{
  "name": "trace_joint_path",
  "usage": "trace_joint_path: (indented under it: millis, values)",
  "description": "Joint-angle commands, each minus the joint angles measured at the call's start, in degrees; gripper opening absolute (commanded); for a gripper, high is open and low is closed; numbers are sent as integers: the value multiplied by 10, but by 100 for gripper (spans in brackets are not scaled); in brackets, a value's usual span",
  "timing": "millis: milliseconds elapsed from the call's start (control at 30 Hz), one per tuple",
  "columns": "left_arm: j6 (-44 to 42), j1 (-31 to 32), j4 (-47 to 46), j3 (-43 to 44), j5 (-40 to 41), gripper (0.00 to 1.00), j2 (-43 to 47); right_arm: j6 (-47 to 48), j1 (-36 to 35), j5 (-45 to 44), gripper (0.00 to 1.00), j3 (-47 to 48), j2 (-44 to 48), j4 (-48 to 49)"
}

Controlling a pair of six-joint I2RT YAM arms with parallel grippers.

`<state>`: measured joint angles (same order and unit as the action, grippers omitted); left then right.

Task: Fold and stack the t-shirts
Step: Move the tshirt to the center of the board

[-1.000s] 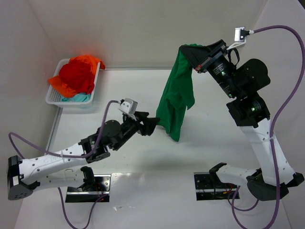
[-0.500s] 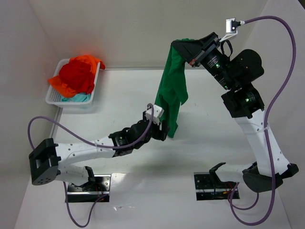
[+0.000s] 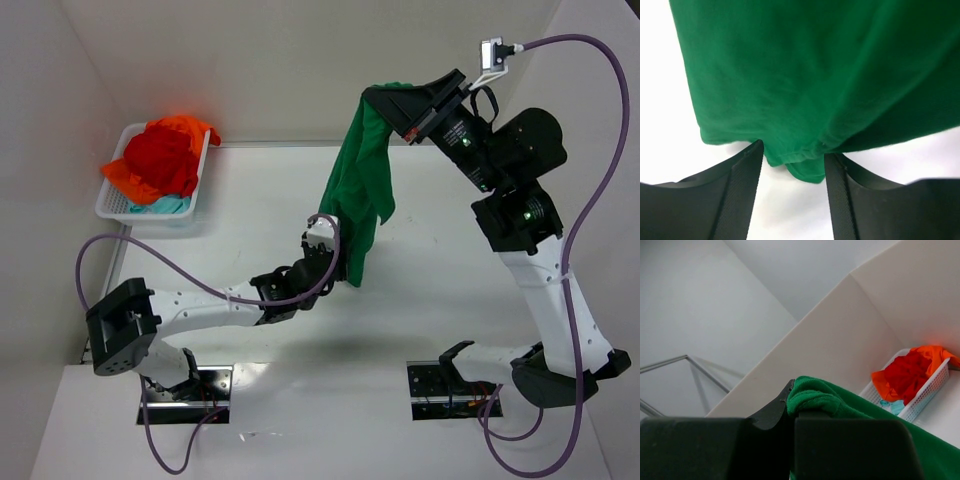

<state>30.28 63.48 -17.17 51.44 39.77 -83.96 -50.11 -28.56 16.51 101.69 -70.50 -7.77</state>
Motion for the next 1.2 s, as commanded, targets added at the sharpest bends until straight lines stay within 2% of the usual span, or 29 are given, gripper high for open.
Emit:
trace_joint_path:
  millis: [0,167,567,700,733,833,867,933,1100,1167]
  values:
    - [34,2,-20,16,65,58,-6,-6,0,8,0,33,21,37]
    - [15,2,-47,10,16,63,-17,-6,0,8,0,39,21,37]
    - [21,2,-52,-13,42,64,-54,-5,0,9,0,62,26,26]
    - [27,2,-52,9,47,52,-83,-10,0,9,0,62,26,32]
    - [27,2,-59,9,42,41,-83,-10,0,9,0,62,26,32]
    - [39,2,-64,9,29,25,-88,-10,0,9,0,62,26,32]
    - [39,2,-64,9,22,12,-88,-10,0,9,0,62,26,32]
    - [45,2,-70,2,22,0,-73,-5,0,-3,0,62,32,32]
    - [50,2,-78,-34,22,0,-3,13,0,-31,0,51,32,13]
    - [58,2,-48,-44,32,0,26,19,0,-49,0,38,32,13]
